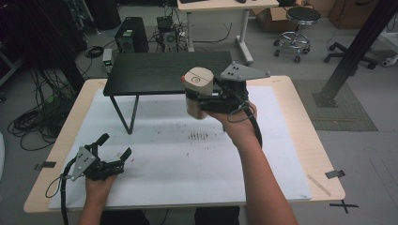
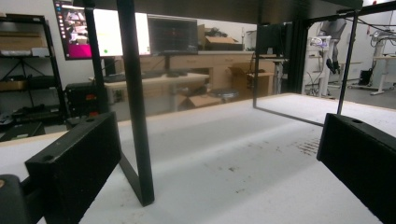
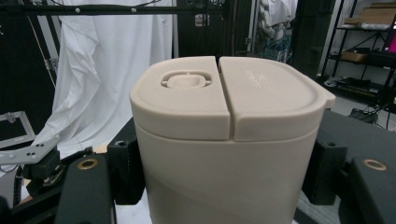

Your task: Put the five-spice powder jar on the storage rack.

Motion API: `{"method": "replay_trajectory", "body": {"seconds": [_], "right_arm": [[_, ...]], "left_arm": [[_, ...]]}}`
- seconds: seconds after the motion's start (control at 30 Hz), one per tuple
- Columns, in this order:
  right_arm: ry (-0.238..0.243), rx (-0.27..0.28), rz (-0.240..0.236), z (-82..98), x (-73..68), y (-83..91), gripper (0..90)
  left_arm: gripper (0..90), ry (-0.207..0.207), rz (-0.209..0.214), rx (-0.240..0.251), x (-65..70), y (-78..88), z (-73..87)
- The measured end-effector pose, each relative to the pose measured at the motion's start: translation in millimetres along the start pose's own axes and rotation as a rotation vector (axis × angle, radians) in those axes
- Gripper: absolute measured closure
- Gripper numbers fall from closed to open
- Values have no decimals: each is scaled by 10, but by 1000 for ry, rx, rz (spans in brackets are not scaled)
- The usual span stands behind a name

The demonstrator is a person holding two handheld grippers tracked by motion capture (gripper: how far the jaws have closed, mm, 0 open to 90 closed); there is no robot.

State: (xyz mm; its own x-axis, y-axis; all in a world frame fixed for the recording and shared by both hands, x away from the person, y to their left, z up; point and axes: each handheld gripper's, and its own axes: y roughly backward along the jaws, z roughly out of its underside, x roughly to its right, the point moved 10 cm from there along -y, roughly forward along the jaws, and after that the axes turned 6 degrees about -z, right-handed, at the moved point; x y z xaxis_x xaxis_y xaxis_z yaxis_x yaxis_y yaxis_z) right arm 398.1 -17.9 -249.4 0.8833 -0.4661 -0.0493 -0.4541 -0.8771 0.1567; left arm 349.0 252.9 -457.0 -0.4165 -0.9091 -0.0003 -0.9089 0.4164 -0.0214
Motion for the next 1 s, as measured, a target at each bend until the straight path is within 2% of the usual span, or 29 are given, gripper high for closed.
{"method": "replay_trajectory", "body": {"seconds": [0.5, 1.0], "right_arm": [[-5, 8, 20, -213, 175, -89, 320], [-7, 6, 39, -313, 315, -162, 320]], "left_arm": [[4, 4, 1, 5, -1, 1, -4], [4, 1, 2, 2, -4, 5, -1]]}}
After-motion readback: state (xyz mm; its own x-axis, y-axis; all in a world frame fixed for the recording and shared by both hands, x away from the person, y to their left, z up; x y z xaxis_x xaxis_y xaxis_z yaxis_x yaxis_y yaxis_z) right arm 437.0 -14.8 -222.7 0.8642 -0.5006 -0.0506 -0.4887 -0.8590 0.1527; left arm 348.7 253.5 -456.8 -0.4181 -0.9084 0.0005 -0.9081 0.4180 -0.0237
